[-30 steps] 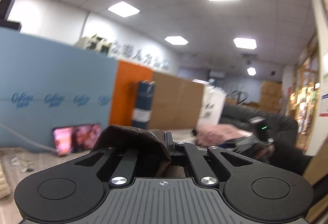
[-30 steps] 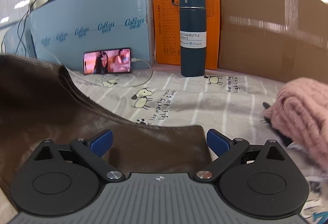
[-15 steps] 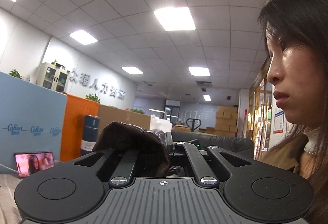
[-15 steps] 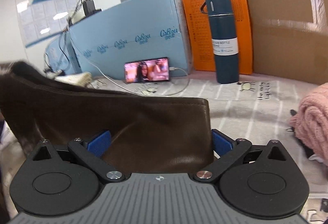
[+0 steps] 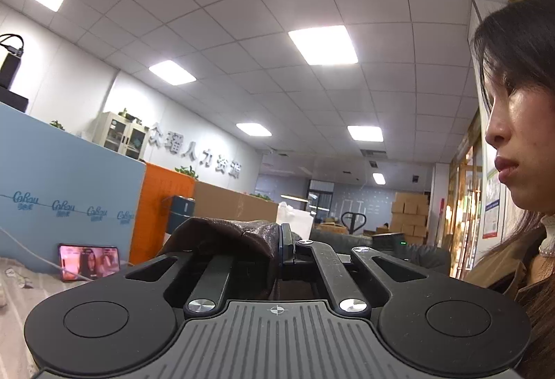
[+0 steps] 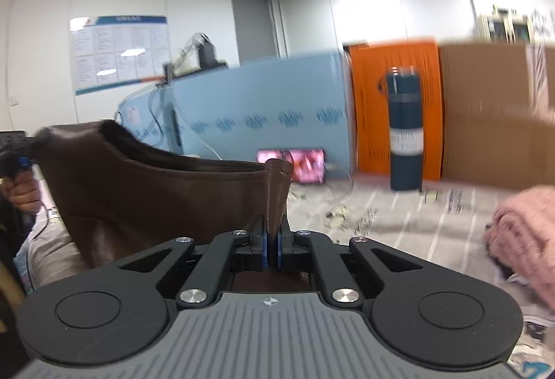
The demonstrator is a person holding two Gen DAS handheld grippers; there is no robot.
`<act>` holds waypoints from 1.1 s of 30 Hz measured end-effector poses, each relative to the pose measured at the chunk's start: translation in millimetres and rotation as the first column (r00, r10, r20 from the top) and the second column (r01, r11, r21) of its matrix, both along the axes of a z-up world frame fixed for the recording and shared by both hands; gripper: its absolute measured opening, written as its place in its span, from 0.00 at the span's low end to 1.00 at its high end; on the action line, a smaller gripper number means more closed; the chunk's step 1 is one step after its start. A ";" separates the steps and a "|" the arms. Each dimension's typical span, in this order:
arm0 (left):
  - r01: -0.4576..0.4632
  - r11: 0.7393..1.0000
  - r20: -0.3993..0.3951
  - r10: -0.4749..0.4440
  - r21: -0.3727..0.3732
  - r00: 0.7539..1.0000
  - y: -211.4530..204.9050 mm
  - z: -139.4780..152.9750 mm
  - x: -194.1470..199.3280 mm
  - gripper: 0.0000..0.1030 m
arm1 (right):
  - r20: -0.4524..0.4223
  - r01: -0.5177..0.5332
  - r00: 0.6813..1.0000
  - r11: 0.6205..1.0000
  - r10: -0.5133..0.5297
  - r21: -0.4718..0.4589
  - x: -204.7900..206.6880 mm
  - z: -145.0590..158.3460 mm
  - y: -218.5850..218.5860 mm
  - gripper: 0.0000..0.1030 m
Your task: Fold clothes
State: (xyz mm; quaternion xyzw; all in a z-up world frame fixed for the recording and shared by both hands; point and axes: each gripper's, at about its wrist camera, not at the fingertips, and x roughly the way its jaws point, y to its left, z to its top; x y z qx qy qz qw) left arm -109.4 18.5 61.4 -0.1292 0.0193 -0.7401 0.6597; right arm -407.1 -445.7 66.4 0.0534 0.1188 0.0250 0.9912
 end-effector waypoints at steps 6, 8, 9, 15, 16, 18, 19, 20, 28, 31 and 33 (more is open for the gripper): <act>0.028 0.995 -0.065 -0.022 0.094 0.998 21.8 -21.1 -4.7 0.04 | 0.069 0.049 0.997 0.998 -0.046 -0.034 -73.0 1.7 50.7 0.05; 0.026 0.989 -0.101 -0.011 0.146 0.995 25.2 -32.6 -1.6 0.07 | 0.046 0.067 0.997 0.997 -0.066 -0.030 -88.1 -6.7 66.7 0.05; 0.025 0.985 -0.117 -0.004 0.172 0.993 26.8 -38.4 0.0 0.08 | 0.032 0.076 0.997 0.997 -0.075 -0.027 -95.3 -10.9 74.0 0.05; -0.020 0.955 -0.179 0.076 0.295 0.981 28.2 -63.1 16.7 0.17 | 0.060 0.133 0.989 0.990 -0.135 0.036 -132.2 -18.8 80.9 0.19; -0.040 0.949 -0.170 0.097 0.314 0.981 29.1 -64.1 17.4 0.19 | 0.081 0.142 0.986 0.989 -0.145 0.040 -136.2 -17.8 78.8 0.20; -0.090 0.935 -0.146 0.148 0.343 0.978 34.9 -63.2 19.1 0.35 | 0.113 0.176 0.977 0.983 -0.182 0.054 -141.3 -15.7 69.0 0.33; -0.105 0.934 -0.142 0.162 0.340 0.977 41.9 -61.8 21.4 0.40 | 0.127 0.195 0.971 0.979 -0.201 0.061 -143.6 -14.7 63.6 0.37; -0.129 0.936 -0.139 0.183 0.328 0.973 51.4 -60.1 24.3 0.51 | 0.142 0.213 0.965 0.975 -0.221 0.069 -145.8 -13.6 58.2 0.43; -0.332 0.903 -0.230 0.397 0.274 0.889 60.8 -40.2 89.9 0.75 | -0.017 0.416 0.903 0.865 -0.429 0.280 -96.7 -43.2 -26.8 0.72; -0.337 0.869 -0.252 0.439 0.362 0.862 17.2 -40.8 123.0 0.77 | -0.119 0.447 0.893 0.830 -0.434 0.333 -59.7 -57.6 -49.8 0.75; -0.345 0.815 -0.250 0.495 0.465 0.832 -19.9 -45.1 144.9 0.77 | -0.181 0.453 0.891 0.820 -0.416 0.349 -36.8 -66.1 -58.2 0.76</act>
